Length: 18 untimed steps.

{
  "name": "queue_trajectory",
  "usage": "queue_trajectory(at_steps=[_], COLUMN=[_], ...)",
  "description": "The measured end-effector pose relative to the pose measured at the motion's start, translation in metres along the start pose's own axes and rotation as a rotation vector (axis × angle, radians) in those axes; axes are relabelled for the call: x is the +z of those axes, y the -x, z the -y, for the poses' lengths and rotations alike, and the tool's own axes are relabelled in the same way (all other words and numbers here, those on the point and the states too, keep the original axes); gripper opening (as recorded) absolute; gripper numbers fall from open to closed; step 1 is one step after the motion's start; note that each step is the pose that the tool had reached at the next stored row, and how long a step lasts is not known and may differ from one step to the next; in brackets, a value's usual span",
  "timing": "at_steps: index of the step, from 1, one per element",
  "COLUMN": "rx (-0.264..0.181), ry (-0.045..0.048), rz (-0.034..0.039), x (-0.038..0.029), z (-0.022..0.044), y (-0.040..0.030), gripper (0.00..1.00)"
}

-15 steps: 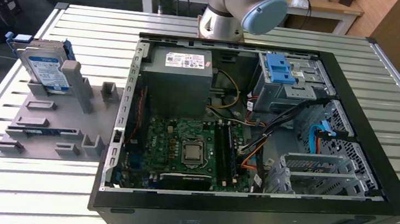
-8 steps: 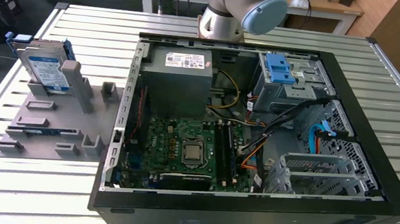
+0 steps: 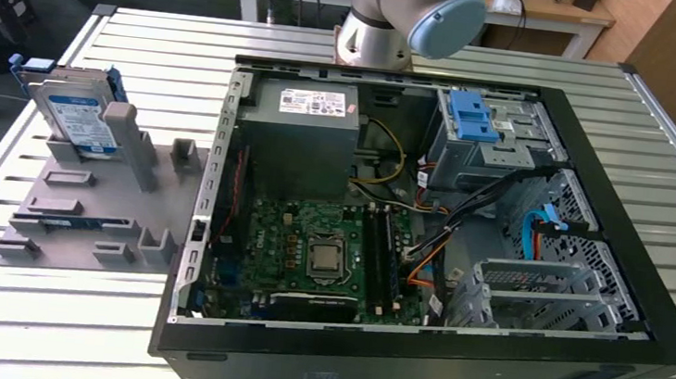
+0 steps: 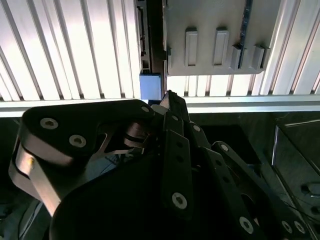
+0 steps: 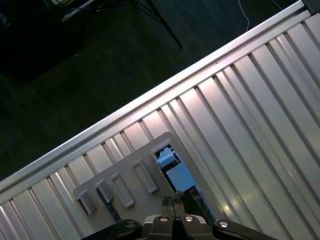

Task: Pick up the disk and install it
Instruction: 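Pick up the disk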

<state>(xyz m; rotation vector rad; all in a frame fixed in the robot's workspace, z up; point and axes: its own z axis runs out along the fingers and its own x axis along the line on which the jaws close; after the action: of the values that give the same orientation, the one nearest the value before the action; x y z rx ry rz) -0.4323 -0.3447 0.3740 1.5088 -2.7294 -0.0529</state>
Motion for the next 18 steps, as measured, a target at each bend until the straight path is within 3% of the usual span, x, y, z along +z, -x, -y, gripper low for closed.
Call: queue_trajectory(at_steps=[18], rx=[-0.096], ry=[0.0001], rz=[-0.0029], x=[0.0000], z=[0.0000], y=[0.0000], gripper=[0.11])
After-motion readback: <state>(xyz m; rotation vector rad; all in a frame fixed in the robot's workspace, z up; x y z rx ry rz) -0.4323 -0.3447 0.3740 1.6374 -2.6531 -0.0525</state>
